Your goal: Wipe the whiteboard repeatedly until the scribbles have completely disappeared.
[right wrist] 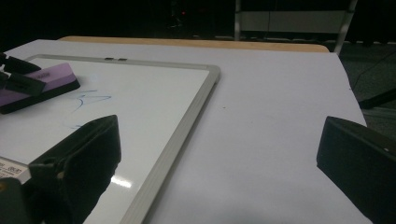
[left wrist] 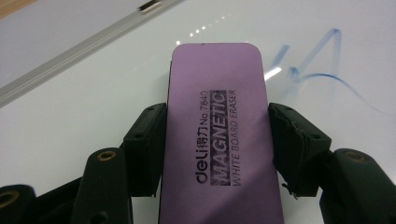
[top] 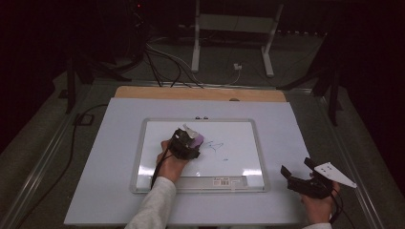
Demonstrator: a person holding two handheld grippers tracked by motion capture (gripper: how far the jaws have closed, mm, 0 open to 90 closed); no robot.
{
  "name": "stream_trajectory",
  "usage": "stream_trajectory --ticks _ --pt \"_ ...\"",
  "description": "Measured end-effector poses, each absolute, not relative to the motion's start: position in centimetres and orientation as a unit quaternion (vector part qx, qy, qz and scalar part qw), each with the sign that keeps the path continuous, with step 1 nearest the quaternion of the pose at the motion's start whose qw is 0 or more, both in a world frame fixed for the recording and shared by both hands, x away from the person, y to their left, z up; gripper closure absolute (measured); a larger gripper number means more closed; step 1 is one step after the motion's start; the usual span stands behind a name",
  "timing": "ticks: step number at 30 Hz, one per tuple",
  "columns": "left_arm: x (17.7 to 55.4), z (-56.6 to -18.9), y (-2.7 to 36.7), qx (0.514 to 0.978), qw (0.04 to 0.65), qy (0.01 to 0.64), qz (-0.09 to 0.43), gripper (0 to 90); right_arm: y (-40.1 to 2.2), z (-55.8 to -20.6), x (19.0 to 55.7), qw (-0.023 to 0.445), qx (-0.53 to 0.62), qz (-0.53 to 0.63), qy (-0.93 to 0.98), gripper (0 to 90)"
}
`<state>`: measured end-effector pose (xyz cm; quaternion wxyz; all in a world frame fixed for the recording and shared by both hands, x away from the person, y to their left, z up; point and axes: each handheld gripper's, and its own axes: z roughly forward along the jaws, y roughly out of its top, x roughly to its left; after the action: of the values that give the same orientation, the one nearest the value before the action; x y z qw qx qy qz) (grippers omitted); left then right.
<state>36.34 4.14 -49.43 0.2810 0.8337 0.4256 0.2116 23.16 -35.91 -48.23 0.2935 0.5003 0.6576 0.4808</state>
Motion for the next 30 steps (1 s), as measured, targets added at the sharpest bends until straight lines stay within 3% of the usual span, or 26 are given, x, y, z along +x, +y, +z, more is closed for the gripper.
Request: stream_trajectory --ticks 4,10,14,24,30 --pt "36.1 -49.5 3.0 0.843 0.298 0.409 0.186 42.0 -35.8 -48.3 23.2 0.293 0.499 0.48 0.659 0.1" --pt "33.8 -49.4 -1.2 0.878 0.318 0.326 0.147 42.0 -35.7 -48.3 23.2 0.292 0.499 0.479 0.66 0.1" --pt "32.8 -49.3 -2.7 0.891 0.319 0.288 0.147 42.0 -35.9 -48.2 23.1 0.294 0.499 0.48 0.659 0.1" --pt "36.7 -49.3 1.5 0.854 0.293 0.39 0.178 42.0 -36.1 -48.2 23.0 0.296 0.501 0.481 0.656 0.1" --pt "37.9 -49.3 2.0 0.839 0.28 0.427 0.185 42.0 -35.9 -48.2 23.0 0.295 0.499 0.48 0.658 0.1"
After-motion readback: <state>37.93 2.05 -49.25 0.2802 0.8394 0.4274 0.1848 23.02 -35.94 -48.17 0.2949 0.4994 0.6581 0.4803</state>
